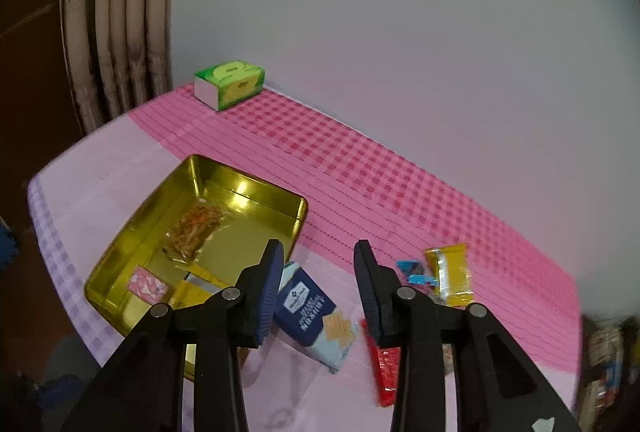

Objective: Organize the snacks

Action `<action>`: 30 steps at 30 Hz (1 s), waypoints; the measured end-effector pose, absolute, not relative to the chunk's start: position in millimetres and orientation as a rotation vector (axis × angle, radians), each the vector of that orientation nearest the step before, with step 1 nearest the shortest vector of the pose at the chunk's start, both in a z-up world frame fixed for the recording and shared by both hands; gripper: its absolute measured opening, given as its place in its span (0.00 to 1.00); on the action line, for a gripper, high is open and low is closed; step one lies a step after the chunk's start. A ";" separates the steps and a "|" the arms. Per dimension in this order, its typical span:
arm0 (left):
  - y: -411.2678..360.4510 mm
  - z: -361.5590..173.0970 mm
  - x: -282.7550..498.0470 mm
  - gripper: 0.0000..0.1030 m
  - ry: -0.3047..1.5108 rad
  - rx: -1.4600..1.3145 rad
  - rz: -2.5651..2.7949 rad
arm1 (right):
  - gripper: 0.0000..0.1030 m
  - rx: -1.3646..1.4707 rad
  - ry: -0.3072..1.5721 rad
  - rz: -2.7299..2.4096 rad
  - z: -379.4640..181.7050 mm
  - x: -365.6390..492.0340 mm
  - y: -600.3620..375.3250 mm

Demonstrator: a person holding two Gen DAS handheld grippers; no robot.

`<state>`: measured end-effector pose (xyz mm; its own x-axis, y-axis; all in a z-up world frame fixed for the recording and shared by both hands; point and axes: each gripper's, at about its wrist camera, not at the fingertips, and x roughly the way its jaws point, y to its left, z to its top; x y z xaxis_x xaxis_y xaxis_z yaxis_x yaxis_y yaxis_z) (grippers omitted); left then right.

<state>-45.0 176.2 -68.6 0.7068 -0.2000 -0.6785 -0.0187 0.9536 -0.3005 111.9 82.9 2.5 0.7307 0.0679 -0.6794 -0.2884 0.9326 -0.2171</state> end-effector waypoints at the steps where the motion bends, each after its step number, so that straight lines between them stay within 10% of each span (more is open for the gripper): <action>1: 176.3 -69.7 -44.2 0.71 0.787 -0.299 -0.102 | 0.33 -0.310 0.745 0.198 -2.1 114.9 78.9; 6: 177.3 -73.3 -40.1 0.71 0.800 -0.305 -0.098 | 0.35 -0.286 0.830 0.223 -36.4 110.4 58.2; 10: 180.7 -77.4 -37.4 0.71 0.812 -0.322 -0.091 | 0.75 -0.436 0.798 0.241 -76.2 79.7 36.4; 21: 172.8 -86.2 -32.7 0.71 0.835 -0.289 -0.097 | 0.75 -0.473 0.911 0.413 -117.6 142.2 34.0; 28: 176.5 -92.3 -28.0 0.71 0.854 -0.307 -0.088 | 0.39 -0.484 0.932 0.401 -123.9 158.6 48.1; 30: 176.2 -91.3 -29.3 0.71 0.851 -0.306 -0.093 | 0.12 -0.501 0.899 0.359 -115.2 153.9 44.6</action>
<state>-29.3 176.2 -91.3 0.6580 -0.2024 -0.7253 -0.0409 0.9522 -0.3028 153.9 44.6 -115.2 0.5758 0.0882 -0.8128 -0.4961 0.8280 -0.2616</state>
